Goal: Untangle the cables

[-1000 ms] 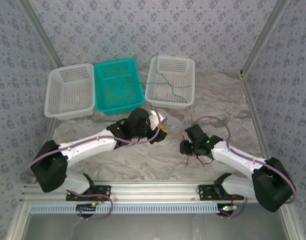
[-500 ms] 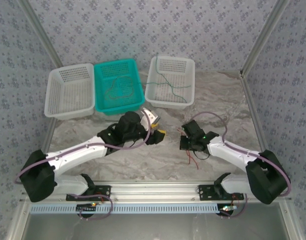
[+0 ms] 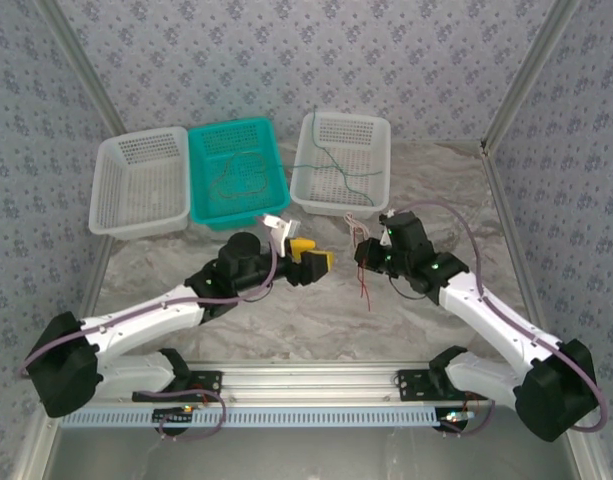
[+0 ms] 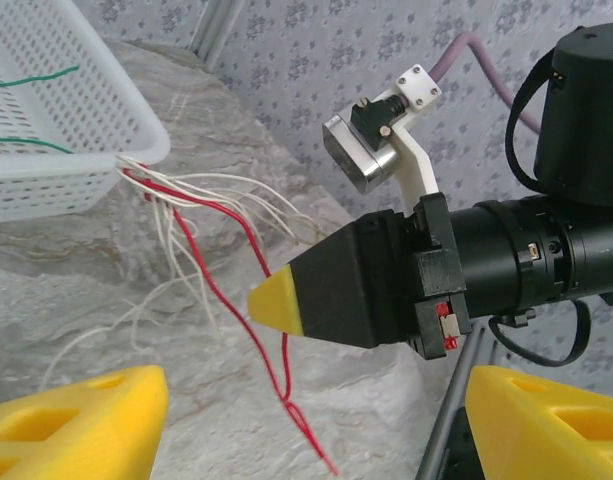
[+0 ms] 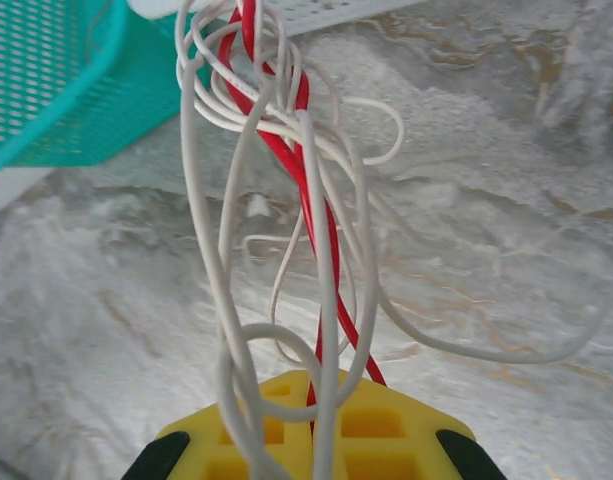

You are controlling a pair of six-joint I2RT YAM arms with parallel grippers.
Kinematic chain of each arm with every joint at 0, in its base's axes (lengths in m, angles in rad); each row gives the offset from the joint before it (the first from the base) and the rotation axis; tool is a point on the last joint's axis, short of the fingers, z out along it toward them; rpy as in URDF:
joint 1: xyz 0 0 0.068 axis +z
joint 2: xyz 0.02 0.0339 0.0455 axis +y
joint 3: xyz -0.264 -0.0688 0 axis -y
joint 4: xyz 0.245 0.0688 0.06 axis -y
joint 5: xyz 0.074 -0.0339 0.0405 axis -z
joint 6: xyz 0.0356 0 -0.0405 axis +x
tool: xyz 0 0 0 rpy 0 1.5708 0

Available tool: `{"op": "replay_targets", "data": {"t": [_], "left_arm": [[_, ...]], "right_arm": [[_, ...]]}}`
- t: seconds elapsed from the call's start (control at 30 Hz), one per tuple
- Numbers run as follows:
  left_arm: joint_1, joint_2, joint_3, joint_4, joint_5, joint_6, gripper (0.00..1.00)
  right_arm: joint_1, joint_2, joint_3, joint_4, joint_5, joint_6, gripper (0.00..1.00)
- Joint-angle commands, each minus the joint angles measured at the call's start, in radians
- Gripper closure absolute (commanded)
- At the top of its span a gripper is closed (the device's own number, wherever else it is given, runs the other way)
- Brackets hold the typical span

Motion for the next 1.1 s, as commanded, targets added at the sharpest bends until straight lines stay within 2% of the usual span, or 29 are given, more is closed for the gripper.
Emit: {"op": "replay_targets", "data": {"t": [0.0, 0.2, 0.33, 0.43, 0.53, 0.8, 0.97, 1.07], "left_arm": [[-0.003, 0.060, -0.014, 0.159, 0.045, -0.125, 0.22], [0.004, 0.193, -0.017, 0.316, 0.013, -0.308, 0.28], [0.006, 0.294, 0.009, 0.441, 0.053, -0.413, 0.36], [0.006, 0.356, 0.009, 0.533, 0.008, -0.494, 0.47], [0.006, 0.402, 0.018, 0.594, -0.023, -0.537, 0.53], [0.008, 0.444, 0.010, 0.803, 0.009, -0.531, 0.52], [0.007, 0.453, 0.029, 0.837, 0.107, -0.478, 0.46], [0.008, 0.455, 0.022, 0.831, 0.091, -0.472, 0.44]], "right_arm": [[-0.039, -0.030, 0.034, 0.078, -0.136, 0.107, 1.00], [-0.106, -0.041, 0.023, 0.225, -0.299, 0.212, 1.00], [-0.127, -0.045, -0.012, 0.344, -0.382, 0.270, 1.00], [-0.128, -0.048, -0.023, 0.380, -0.404, 0.290, 1.00], [-0.130, -0.061, -0.023, 0.388, -0.408, 0.299, 1.00], [-0.140, -0.089, -0.036, 0.395, -0.439, 0.307, 1.00], [-0.144, -0.091, -0.046, 0.413, -0.440, 0.319, 1.00], [-0.146, -0.090, -0.045, 0.414, -0.444, 0.324, 1.00]]}}
